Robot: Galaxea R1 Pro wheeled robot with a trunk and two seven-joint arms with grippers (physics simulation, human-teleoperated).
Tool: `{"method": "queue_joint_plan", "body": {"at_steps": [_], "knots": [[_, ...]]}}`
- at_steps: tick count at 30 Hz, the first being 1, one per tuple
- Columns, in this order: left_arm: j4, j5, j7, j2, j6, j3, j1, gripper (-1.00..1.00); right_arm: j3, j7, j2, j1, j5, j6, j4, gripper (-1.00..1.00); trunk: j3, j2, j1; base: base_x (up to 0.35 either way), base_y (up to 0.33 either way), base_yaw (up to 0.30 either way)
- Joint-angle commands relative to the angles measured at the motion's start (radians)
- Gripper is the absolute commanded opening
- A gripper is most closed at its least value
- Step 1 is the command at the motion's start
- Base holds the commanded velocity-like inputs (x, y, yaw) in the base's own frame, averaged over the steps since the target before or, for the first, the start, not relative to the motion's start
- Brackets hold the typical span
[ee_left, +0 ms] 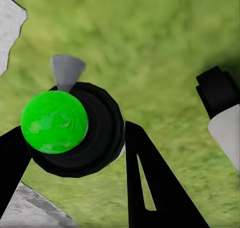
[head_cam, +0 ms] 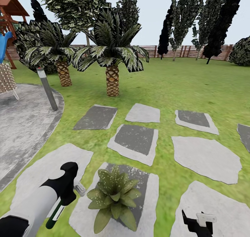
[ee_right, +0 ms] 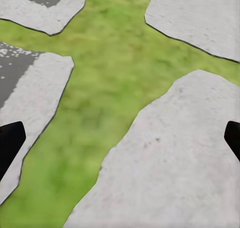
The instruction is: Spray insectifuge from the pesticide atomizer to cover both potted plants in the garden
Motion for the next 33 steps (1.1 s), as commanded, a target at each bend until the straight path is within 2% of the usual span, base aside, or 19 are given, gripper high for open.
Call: {"method": "queue_joint_plan", "body": {"at_steps": [1,7,14,21,28,33], "knots": [[-0.001,-0.006,-0.010,0.001,0.009,-0.005,0.000,-1.00,-0.009,0.010,0.000,-0.001,0.000,-0.003,0.001,1.00,-0.001,0.000,0.000,0.062,0.000,0.000],[0.001,-0.005,-0.010,0.001,0.008,-0.005,0.001,-1.00,-0.009,0.010,0.000,-0.001,-0.001,-0.003,0.001,1.00,-0.001,0.000,0.000,0.239,0.000,0.000],[0.000,-0.004,0.025,0.001,0.007,-0.002,0.058,-1.00,-0.008,0.010,0.001,-0.001,0.000,-0.003,0.001,1.00,-0.001,0.000,0.000,0.049,0.000,0.001],[-0.001,-0.004,0.034,0.002,0.007,0.079,0.066,-1.00,-0.007,0.010,0.002,-0.001,0.000,-0.003,0.001,1.00,-0.001,0.000,0.000,0.001,0.000,0.176],[-0.007,-0.004,0.045,-0.003,0.006,0.090,0.066,-1.00,-0.008,0.011,0.002,-0.001,-0.001,-0.003,0.001,1.00,-0.003,0.000,0.000,0.000,0.000,0.233],[-0.014,-0.004,0.047,-0.007,0.007,0.090,0.066,-1.00,-0.009,0.012,0.002,-0.001,-0.001,-0.003,-0.001,1.00,-0.009,0.000,0.000,0.000,0.000,0.050]]}}
